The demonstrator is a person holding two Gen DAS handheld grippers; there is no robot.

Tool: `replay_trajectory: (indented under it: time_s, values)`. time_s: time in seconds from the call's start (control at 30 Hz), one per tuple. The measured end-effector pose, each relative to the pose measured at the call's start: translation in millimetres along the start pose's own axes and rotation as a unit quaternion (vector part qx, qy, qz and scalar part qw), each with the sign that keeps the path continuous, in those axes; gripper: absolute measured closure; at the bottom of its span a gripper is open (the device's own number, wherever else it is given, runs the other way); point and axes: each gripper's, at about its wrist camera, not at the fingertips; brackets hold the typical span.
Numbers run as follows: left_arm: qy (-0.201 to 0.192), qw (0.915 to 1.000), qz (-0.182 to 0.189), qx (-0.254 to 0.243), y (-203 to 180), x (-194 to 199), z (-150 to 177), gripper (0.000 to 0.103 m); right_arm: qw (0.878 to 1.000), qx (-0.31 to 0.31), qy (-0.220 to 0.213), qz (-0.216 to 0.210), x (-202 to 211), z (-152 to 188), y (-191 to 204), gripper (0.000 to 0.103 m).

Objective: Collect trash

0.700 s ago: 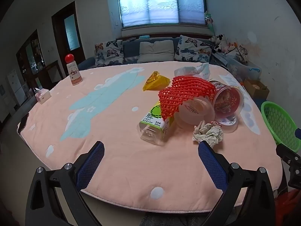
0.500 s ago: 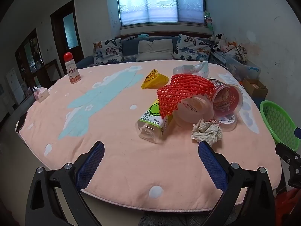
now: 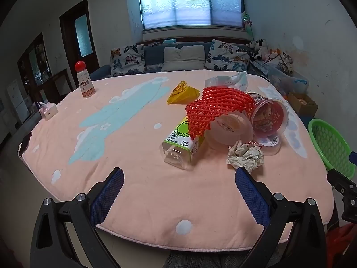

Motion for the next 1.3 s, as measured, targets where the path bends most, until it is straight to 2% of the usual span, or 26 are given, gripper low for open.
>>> replay_trajectory:
  time_s: [1.3]
  values:
    - [-0.022,0.9997,-0.003,0.006,1,14,-10,0.006,1.0,-0.007,-0.011,-0.005,7,-4,-2,0.004]
Point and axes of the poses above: each gripper's, at about its wrist camera, not at the fingertips, and x roughly against the way its jaws point, y to its left, z to its underside, and after that the axes turned 1 degree about -z, right-handed
